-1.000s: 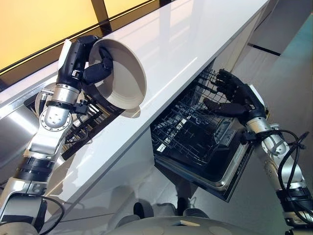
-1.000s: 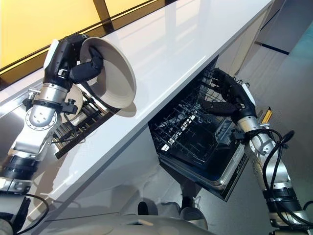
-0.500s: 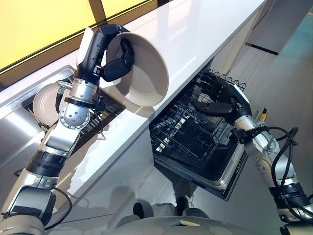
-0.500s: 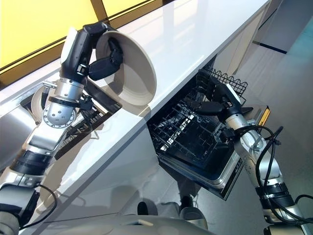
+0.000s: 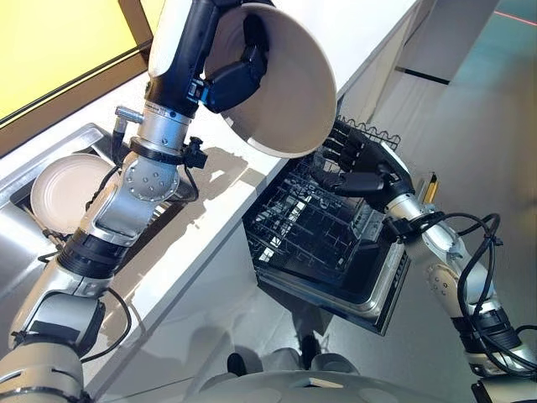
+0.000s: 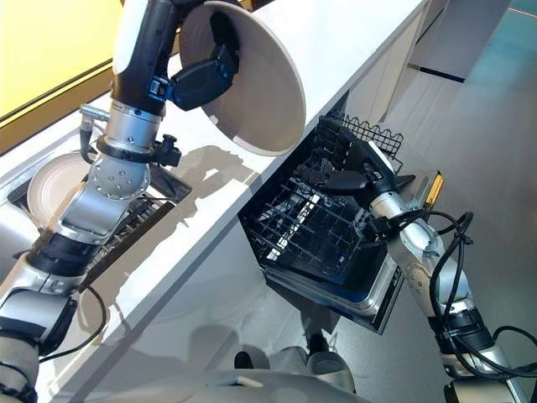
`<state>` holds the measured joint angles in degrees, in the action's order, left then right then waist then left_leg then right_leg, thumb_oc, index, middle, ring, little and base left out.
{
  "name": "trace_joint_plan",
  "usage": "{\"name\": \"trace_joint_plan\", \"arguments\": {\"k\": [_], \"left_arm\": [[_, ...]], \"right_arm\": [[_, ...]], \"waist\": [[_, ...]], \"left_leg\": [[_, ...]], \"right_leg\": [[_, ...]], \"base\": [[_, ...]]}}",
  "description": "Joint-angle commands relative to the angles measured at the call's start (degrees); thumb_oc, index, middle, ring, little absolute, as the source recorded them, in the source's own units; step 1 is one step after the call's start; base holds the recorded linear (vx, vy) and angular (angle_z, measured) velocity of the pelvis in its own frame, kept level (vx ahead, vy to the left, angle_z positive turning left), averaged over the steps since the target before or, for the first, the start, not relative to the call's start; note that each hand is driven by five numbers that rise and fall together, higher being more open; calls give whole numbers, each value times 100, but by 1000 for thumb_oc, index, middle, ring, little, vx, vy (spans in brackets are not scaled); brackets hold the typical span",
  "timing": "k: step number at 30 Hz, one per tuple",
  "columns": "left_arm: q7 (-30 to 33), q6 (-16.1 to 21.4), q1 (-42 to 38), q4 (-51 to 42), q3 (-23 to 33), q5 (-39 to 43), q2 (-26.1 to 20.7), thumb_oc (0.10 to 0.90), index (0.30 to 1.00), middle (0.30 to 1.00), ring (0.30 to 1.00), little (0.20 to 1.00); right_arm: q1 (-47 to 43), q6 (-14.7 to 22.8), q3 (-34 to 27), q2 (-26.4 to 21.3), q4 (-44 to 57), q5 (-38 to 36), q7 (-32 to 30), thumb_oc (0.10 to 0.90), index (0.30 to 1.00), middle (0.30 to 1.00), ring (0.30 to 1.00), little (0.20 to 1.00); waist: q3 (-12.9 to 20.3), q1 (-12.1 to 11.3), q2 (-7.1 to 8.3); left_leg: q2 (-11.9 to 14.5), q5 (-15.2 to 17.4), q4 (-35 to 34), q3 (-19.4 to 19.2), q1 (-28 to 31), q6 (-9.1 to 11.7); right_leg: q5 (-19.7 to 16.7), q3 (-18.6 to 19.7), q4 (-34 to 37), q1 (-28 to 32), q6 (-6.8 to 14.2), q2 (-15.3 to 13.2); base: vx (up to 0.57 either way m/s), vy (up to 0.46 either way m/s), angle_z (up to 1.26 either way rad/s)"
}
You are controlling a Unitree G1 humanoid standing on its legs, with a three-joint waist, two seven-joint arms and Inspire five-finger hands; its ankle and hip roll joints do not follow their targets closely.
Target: Pick up plates and place into dishwasher.
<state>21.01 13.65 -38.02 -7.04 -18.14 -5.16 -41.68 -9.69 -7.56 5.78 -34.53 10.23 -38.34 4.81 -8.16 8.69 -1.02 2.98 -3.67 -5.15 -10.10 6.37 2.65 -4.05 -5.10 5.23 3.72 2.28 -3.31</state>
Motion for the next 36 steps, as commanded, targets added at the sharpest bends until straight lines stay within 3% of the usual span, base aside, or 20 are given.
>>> {"name": "trace_joint_plan", "arguments": {"k": [1, 13, 19, 26, 36], "left_arm": [[557, 56, -1237, 6, -207, -300, 1, 100, 300, 300, 300, 200], [1268, 250, -1422, 96, -445, -990, 132, 100, 300, 300, 300, 200], [1612, 355, -1255, 431, -578, -1205, 276, 100, 300, 300, 300, 200], [2081, 825, -855, 1038, -634, -1467, 660, 100, 300, 300, 300, 200], [2161, 1007, -469, 1450, -780, -1599, 1142, 100, 300, 300, 300, 200]], "right_arm": [[-725, 459, -163, 110, 823, -395, 149, 800, 900, 900, 900, 900], [-533, 313, -168, 187, 979, -782, 261, 800, 900, 900, 900, 900], [-479, 427, -208, 319, 1073, -1394, 423, 800, 900, 900, 900, 900], [-502, 570, -183, 643, 1156, -1846, 521, 800, 900, 900, 900, 900], [-725, 853, -115, 1003, 1186, -1877, 289, 800, 900, 900, 900, 900]], "waist": [[571, 137, 133], [594, 331, 128], [590, 413, 124], [592, 400, 160], [575, 293, 209]], "left_leg": [[-275, 466, 15, -20, 128, -62], [-215, 460, 15, -164, 151, -43], [-188, 461, 15, -237, 170, -44], [-175, 450, 15, -263, 174, -58], [-183, 462, 15, -208, 171, -85]], "right_leg": [[81, -85, -35, 155, 414, 10], [72, 63, -24, 111, 403, 70], [67, 128, -23, 84, 385, 101], [74, 107, -23, 92, 358, 100], [98, 25, -23, 120, 335, 92]], "base": [[-40, -26, -10], [3, -11, -5], [-5, -7, -12], [0, 0, 0], [0, 0, 0]]}}
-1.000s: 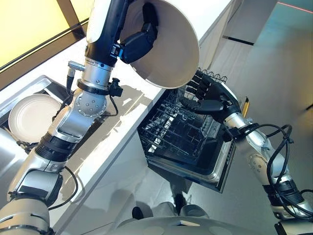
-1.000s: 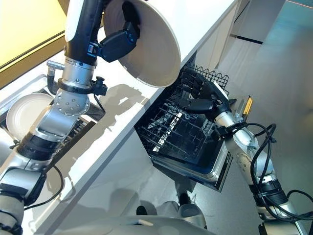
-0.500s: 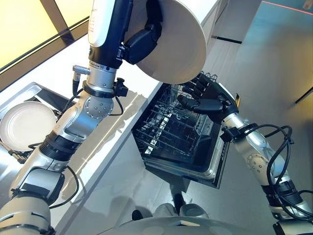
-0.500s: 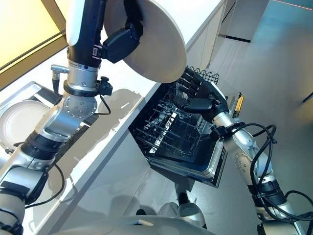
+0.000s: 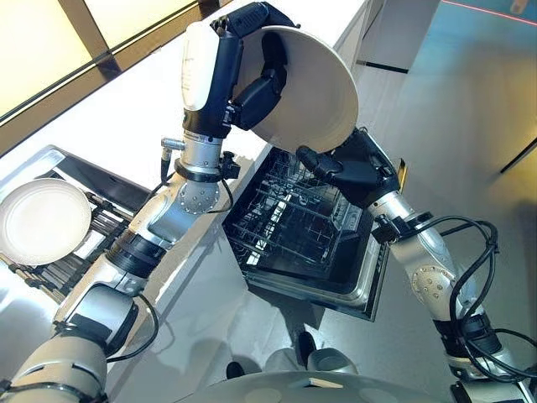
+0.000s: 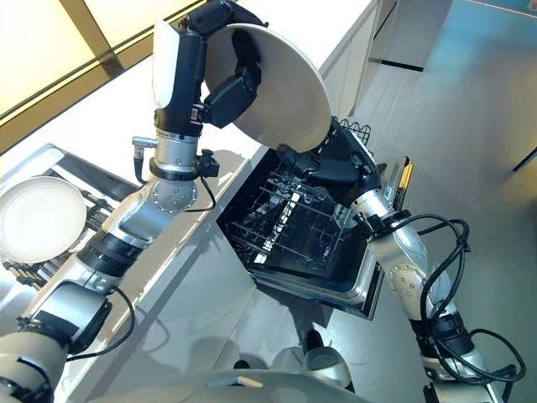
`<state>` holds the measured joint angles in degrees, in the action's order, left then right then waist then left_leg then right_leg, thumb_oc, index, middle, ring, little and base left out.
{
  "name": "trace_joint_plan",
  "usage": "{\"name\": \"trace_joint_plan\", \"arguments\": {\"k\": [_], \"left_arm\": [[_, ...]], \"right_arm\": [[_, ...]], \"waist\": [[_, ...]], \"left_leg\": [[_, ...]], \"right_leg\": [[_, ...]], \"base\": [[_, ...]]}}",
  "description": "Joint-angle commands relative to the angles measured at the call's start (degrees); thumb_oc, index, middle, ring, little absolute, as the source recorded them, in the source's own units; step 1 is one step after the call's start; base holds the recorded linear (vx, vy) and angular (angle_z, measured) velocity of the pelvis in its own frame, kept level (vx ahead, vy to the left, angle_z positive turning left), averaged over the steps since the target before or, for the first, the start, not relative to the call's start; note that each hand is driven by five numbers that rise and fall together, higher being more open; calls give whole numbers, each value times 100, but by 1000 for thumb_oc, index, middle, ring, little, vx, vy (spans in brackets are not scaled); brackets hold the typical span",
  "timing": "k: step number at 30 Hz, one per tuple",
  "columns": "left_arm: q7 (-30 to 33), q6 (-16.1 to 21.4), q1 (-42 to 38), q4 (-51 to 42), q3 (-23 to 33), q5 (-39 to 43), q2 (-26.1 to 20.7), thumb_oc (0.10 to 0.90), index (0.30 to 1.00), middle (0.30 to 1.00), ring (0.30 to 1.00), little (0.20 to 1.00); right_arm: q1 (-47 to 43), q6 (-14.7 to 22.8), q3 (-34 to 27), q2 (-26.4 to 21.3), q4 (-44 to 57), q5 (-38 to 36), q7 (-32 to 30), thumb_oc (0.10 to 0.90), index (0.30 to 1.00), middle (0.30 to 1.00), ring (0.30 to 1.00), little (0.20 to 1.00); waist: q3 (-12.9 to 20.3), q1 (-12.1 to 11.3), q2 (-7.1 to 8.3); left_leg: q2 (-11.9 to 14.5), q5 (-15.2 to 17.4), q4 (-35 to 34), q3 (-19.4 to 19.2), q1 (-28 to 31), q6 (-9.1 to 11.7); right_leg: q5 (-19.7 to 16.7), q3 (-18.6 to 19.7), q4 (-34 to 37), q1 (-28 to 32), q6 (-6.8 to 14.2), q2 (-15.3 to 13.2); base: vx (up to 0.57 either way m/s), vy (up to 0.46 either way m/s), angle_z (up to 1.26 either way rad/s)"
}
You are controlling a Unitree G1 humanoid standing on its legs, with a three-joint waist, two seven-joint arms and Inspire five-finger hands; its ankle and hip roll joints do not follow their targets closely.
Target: Pick up plates and place into dishwasher.
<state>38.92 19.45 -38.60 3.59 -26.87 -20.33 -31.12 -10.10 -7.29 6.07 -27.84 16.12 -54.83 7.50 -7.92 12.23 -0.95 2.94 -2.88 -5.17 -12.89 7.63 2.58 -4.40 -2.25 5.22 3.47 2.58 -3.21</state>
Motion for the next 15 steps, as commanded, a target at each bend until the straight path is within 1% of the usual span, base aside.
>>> {"name": "trace_joint_plan", "arguments": {"k": [1, 3, 4, 8, 15], "left_arm": [[359, 445, -349, 410, 96, -67, 105, 100, 300, 300, 300, 200], [341, 518, -204, 488, 109, 13, 144, 100, 300, 300, 300, 200], [311, 560, -133, 512, 130, 36, 173, 100, 300, 300, 300, 200], [227, 679, 144, 612, 160, 145, 334, 100, 300, 300, 300, 200], [103, 636, 500, 512, 219, 181, 515, 100, 300, 300, 300, 200]], "right_arm": [[-695, 833, -162, 342, 598, -212, -3, 800, 900, 900, 900, 900], [-693, 867, -201, 336, 609, -232, -36, 800, 900, 900, 900, 900], [-677, 899, -225, 342, 616, -209, -44, 800, 900, 900, 900, 900], [-675, 1123, -334, 337, 612, -28, -161, 800, 900, 900, 900, 900], [-707, 1231, -407, 260, 618, 60, -171, 800, 900, 900, 900, 900]], "waist": [[550, -74, 206], [551, -97, 216], [548, -110, 229], [546, -150, 239], [517, -247, 266]], "left_leg": [[-179, 384, 17, 79, 48, -79], [-179, 387, 17, 91, 53, -80], [-181, 322, 17, 85, 20, -85], [-184, 329, 17, 119, 18, -94], [-209, 331, 17, 215, 2, -111]], "right_leg": [[136, -264, -22, 151, 305, 81], [142, -280, -22, 161, 304, 78], [89, -289, -22, 131, 288, 73], [96, -307, -22, 139, 283, 74], [110, -357, -22, 163, 279, 57]], "base": [[0, 0, 0], [0, 0, 0], [0, 0, 0], [0, 0, 0], [2, -1, 1]]}}
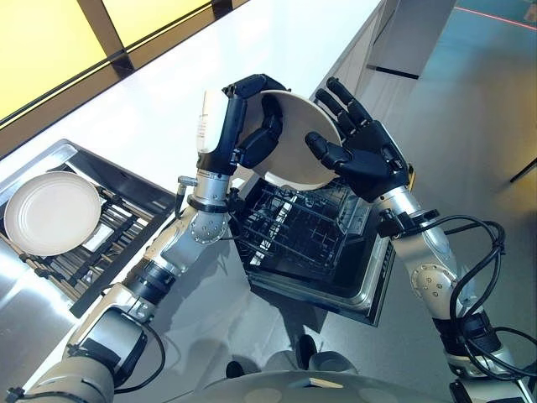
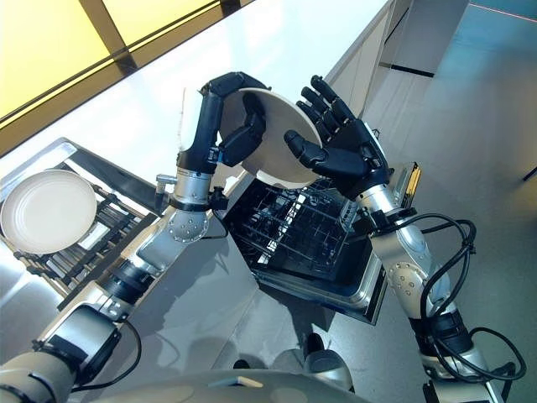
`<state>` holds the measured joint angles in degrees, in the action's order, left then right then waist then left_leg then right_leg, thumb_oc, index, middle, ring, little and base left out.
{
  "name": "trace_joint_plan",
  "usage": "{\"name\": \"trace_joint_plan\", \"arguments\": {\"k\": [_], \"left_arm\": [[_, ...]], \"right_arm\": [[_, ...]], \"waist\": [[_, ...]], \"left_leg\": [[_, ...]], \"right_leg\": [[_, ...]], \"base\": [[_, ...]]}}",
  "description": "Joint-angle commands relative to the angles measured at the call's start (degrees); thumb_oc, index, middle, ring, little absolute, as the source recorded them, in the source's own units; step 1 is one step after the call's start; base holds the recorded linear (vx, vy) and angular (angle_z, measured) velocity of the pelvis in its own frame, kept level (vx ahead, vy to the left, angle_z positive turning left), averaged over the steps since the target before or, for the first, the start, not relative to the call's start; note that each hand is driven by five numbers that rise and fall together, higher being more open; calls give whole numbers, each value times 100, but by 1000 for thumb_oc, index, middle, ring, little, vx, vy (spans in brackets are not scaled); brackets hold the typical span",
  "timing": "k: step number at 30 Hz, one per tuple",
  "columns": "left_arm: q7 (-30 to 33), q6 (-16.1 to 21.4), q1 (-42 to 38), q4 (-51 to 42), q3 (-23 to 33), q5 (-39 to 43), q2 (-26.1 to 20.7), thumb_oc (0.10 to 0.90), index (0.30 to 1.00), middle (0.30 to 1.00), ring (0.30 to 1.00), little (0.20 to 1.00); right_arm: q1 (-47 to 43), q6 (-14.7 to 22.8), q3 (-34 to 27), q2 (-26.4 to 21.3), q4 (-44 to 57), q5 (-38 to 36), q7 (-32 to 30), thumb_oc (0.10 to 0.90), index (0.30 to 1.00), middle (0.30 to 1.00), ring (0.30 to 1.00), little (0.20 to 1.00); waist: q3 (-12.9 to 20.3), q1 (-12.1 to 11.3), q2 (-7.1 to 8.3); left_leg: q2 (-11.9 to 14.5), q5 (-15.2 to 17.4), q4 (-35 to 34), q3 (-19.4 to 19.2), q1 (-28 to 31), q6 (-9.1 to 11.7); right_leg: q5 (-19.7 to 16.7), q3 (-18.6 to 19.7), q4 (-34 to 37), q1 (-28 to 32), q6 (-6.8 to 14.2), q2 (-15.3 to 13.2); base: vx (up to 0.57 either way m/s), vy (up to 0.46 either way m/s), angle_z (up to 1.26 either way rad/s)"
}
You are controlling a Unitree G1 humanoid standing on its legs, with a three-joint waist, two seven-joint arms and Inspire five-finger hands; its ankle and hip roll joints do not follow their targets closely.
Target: Pick up plates and place into dishwasher.
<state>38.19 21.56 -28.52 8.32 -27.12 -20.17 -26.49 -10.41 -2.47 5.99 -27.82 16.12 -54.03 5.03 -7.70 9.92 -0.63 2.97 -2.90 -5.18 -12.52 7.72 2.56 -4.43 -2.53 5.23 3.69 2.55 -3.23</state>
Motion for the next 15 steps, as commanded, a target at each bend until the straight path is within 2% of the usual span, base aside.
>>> {"name": "trace_joint_plan", "arguments": {"k": [1, 2, 3, 4, 8, 15], "left_arm": [[168, 431, -483, 29, 250, 168, 59, 100, 300, 300, 300, 200], [167, 437, -455, 22, 256, 175, 72, 100, 300, 300, 300, 200], [150, 445, -442, 18, 270, 191, 80, 100, 300, 300, 300, 200], [145, 462, -443, 22, 274, 208, 73, 100, 300, 300, 300, 200], [141, 525, -464, 5, 292, 196, 75, 100, 300, 300, 300, 200], [126, 539, -507, -182, 303, 150, 8, 100, 300, 300, 300, 200]], "right_arm": [[-680, 742, -401, 254, 620, -36, 71, 800, 900, 900, 900, 900], [-681, 738, -395, 251, 624, -81, 84, 679, 796, 796, 796, 779], [-678, 739, -394, 252, 623, -136, 94, 265, 441, 441, 441, 365], [-678, 727, -389, 260, 618, -162, 132, 100, 300, 300, 300, 200], [-696, 621, -333, 281, 599, -219, 223, 100, 300, 300, 300, 200], [-569, 203, -182, 166, 392, 82, 458, 100, 300, 300, 300, 200]], "waist": [[493, -26, 237], [488, -41, 243], [485, -49, 251], [481, -56, 254], [467, -85, 270], [465, -104, 291]], "left_leg": [[-213, 334, 18, 189, -9, -110], [-215, 333, 18, 202, -12, -111], [-217, 332, 18, 213, -12, -110], [-218, 335, 18, 223, -13, -109], [-223, 337, 18, 259, -17, -105], [-226, 339, 18, 298, -18, -96]], "right_leg": [[116, -338, -23, 146, 282, 57], [121, -348, -23, 153, 280, 55], [122, -354, -23, 157, 281, 54], [125, -362, -23, 160, 284, 52], [128, -398, -23, 171, 289, 40], [130, -436, -23, 181, 300, 29]], "base": [[2, -8, 3], [4, -8, 6], [4, -9, 8], [3, -9, 7], [1, -8, 6], [0, 0, 0]]}}
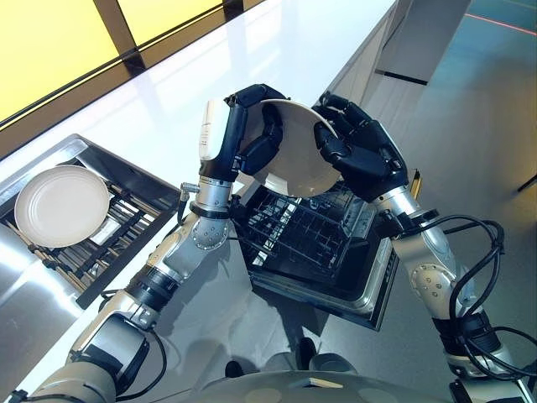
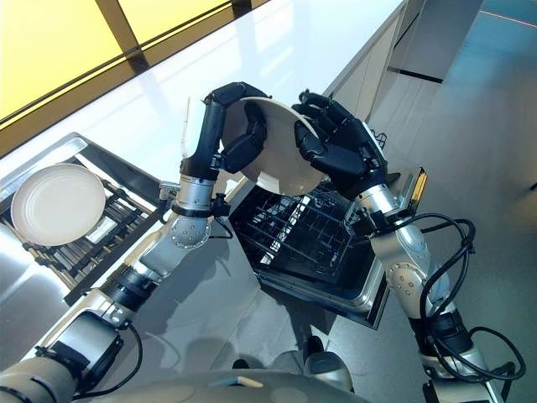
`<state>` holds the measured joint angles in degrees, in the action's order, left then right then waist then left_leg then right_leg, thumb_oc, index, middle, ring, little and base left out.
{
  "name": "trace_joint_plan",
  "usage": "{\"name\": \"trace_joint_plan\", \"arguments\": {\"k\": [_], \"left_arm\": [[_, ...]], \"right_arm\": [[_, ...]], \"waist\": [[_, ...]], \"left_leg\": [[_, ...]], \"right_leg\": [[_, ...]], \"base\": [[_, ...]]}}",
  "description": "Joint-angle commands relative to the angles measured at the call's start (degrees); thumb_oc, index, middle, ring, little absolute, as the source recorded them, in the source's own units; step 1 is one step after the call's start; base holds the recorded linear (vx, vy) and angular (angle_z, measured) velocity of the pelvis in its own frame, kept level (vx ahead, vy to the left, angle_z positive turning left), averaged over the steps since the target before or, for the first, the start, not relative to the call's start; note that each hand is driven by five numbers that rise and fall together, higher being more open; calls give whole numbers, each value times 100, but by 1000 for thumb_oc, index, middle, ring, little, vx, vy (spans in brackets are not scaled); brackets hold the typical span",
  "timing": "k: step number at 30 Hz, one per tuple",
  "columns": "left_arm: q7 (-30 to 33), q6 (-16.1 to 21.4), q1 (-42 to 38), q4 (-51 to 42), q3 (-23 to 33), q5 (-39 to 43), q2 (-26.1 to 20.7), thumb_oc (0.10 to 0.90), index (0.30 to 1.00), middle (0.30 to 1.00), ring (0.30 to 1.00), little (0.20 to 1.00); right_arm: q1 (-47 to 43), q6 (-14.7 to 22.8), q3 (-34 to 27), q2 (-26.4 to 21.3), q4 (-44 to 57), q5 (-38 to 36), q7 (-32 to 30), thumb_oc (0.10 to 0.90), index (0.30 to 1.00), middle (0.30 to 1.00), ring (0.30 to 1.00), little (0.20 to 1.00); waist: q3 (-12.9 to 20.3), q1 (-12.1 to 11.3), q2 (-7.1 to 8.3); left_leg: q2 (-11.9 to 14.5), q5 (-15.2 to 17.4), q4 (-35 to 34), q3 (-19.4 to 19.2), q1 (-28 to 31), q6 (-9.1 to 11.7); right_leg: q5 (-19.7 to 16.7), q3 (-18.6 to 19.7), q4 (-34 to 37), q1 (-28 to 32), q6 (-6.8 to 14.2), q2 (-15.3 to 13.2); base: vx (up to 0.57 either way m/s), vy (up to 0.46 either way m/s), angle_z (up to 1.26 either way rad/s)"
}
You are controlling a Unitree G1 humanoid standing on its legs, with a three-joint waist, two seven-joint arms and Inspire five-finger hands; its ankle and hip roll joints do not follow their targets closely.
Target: Pick up plates and place into dishwasher.
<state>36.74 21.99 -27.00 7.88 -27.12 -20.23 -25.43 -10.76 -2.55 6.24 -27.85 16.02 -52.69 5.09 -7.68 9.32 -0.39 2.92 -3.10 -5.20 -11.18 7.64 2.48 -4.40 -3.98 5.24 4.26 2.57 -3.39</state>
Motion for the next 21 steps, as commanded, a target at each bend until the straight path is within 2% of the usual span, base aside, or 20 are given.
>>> {"name": "trace_joint_plan", "arguments": {"k": [1, 6, 14, 15, 18, 19, 21], "left_arm": [[277, 507, -665, -149, 303, 132, -105, 100, 300, 300, 300, 200], [245, 432, -802, -317, 283, 168, -263, 100, 300, 300, 300, 200], [166, 292, -966, -402, 188, 272, -295, 100, 300, 300, 300, 200], [88, 254, -969, -414, 186, 356, -306, 800, 900, 900, 900, 900], [-470, 16, -910, -525, 219, 765, -324, 800, 900, 900, 900, 900], [-859, -223, -876, -630, 234, 1038, -363, 800, 900, 900, 900, 900], [-1250, -578, -815, -802, 256, 1339, -433, 800, 900, 900, 900, 900]], "right_arm": [[-521, 107, -188, 152, 380, 38, 528, 100, 300, 300, 300, 200], [-456, -344, -17, -244, 185, 426, 836, 100, 300, 300, 300, 200], [-467, -294, 18, -559, -123, 936, 795, 100, 300, 300, 300, 200], [-477, -271, 2, -580, -139, 1022, 744, 100, 300, 300, 300, 200], [-481, -175, -91, -656, -167, 1261, 604, 100, 300, 300, 300, 200], [-472, -124, -157, -694, -172, 1334, 528, 100, 300, 300, 300, 200], [-454, -75, -251, -733, -144, 1409, 440, 100, 300, 300, 300, 200]], "waist": [[464, -42, 270], [459, -12, 286], [448, 22, 306], [441, 24, 311], [425, 12, 297], [419, 1, 284], [405, -22, 265]], "left_leg": [[-222, 360, 20, 168, -9, -86], [-214, 417, 20, 182, 38, -71], [-218, 415, 20, 209, 39, -62], [-224, 353, 20, 204, 9, -67], [-224, 351, 20, 217, 9, -68], [-224, 350, 20, 222, 4, -66], [-230, 350, 20, 243, -2, -63]], "right_leg": [[127, -290, -24, 125, 298, 45], [178, -281, -24, 166, 313, 59], [175, -279, -24, 178, 311, 68], [120, -274, -24, 145, 299, 65], [120, -263, -24, 149, 301, 66], [119, -263, -24, 147, 308, 67], [116, -265, -24, 146, 319, 64]], "base": [[0, 0, 0], [15, -1, 0], [-4, -4, 0], [0, 0, 0], [0, 0, 0], [0, 0, 0], [0, 0, 0]]}}
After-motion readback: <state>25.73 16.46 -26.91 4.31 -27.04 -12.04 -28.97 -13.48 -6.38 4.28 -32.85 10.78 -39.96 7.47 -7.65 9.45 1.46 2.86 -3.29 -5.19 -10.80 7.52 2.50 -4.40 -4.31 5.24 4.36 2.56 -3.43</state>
